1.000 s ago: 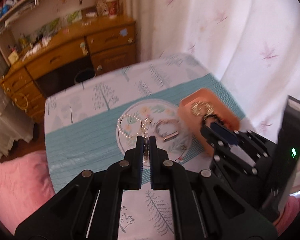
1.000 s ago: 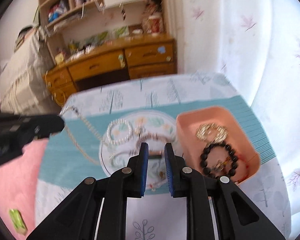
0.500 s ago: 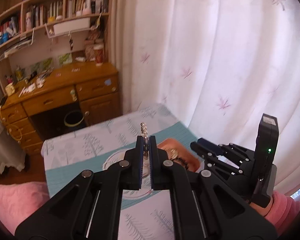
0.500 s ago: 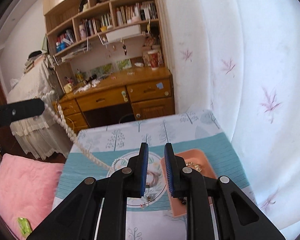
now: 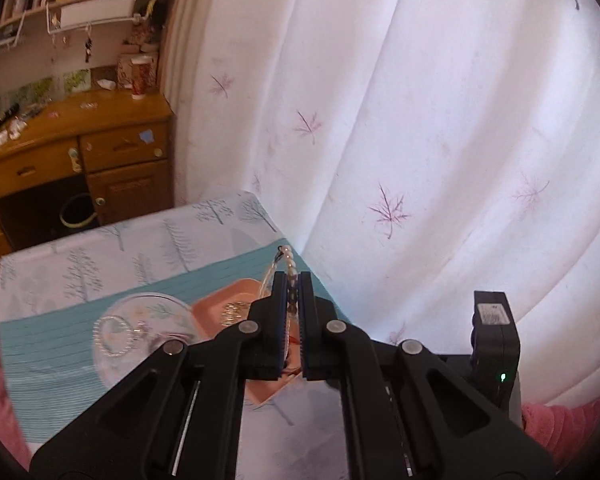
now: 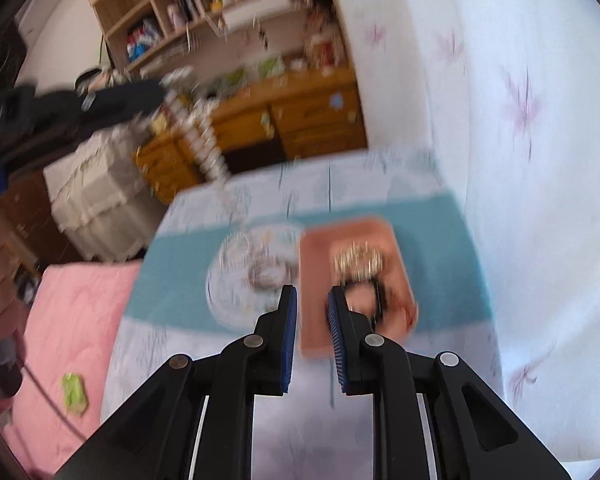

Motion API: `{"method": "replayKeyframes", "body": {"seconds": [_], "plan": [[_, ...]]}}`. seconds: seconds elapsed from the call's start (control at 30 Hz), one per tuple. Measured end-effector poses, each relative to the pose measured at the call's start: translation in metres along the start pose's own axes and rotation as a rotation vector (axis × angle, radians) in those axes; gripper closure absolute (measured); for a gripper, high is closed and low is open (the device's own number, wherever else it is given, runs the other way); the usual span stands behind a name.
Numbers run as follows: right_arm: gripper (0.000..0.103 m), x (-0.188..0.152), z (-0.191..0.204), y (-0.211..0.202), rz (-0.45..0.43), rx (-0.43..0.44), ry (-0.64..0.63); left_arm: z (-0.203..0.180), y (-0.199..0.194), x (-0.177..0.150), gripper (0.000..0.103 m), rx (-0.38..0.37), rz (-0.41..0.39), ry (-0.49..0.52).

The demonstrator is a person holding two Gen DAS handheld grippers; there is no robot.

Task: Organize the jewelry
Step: 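Carry the pearl necklace with the left tool into the pink box and release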

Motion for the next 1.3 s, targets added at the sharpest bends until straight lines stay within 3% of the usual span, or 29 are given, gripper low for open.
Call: {"method": "replayKeyframes", "body": {"seconds": [0.13, 0.3, 0.43, 0.53, 0.57, 0.7, 0.8, 1.03, 1.3], "plan": [[0.086, -0.030, -0.028, 0.004, 0.106, 0.032, -0.025, -0.008, 0.051, -0.037, 0.100, 0.013, 0.020, -0.042], [0.086, -0.048, -0.052, 0.005, 0.171, 0.091, -0.035, -0.006, 0.108, -0.087, 0.100, 0.045, 0.101, -0.085], [0.086, -0.054, -0.069, 0.014, 0.208, 0.114, -0.053, 0.001, 0.133, -0.129, 0.099, 0.167, 0.231, -0.116], [0.086, -0.058, -0.071, 0.024, 0.227, 0.127, -0.048, 0.010, 0.134, -0.152, 0.097, 0.216, 0.280, -0.195], [0.086, -0.061, -0.075, 0.026, 0.240, 0.136, -0.036, 0.017, 0.131, -0.160, 0.091, 0.239, 0.296, -0.223], [0.086, -0.072, -0.068, 0.041, 0.286, 0.173, 0.028, 0.044, 0.113, -0.181, 0.045, 0.332, 0.314, -0.309], [0.086, -0.081, -0.055, 0.066, 0.329, 0.192, 0.072, 0.068, 0.093, -0.198, 0.043, 0.374, 0.312, -0.367], [0.086, -0.121, -0.016, 0.096, 0.382, 0.164, 0.102, 0.126, 0.062, -0.245, 0.042, 0.404, 0.434, -0.457], [0.086, -0.137, 0.044, 0.132, 0.227, -0.051, 0.035, 0.173, 0.049, -0.263, 0.042, 0.277, 0.487, -0.363]]}}
Point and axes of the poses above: each gripper's, at about its wrist camera, not at the fingertips, and y roughly the way its jaws point, z to its left, x to its top, the point moved 10 cm from there along y, roughly the way its jaws point, and after that the axes turned 5 degrees about -z, right-handed, at the moved point
